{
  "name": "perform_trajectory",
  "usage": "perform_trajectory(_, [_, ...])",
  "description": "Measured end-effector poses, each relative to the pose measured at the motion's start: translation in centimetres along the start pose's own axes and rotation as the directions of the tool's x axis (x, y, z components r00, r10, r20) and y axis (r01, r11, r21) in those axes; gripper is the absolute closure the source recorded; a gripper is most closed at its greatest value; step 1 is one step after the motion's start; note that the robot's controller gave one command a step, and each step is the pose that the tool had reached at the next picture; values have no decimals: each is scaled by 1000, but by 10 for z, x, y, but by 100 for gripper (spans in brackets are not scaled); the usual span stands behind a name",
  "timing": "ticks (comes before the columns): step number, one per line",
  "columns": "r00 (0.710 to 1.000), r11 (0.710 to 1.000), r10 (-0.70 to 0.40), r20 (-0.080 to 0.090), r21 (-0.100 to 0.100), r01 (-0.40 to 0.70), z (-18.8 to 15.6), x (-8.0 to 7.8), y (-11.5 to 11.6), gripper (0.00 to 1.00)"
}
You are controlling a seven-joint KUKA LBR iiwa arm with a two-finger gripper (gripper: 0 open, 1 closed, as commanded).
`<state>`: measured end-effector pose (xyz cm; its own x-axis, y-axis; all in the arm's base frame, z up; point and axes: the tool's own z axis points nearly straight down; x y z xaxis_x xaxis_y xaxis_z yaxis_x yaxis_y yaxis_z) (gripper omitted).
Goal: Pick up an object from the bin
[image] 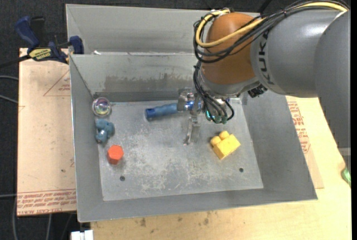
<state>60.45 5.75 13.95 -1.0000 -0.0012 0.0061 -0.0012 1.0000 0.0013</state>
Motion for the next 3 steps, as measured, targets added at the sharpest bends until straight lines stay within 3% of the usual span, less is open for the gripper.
perform_trajectory(1, [992, 992, -125, 8, -1, 125, 68, -46, 55, 0])
perform_trajectory(2, [993, 993, -121, 9, 0, 121, 65, -46, 53, 100])
perform_trajectory(3, [991, 991, -133, 16, 1, 133, -47, -27, 50, 100])
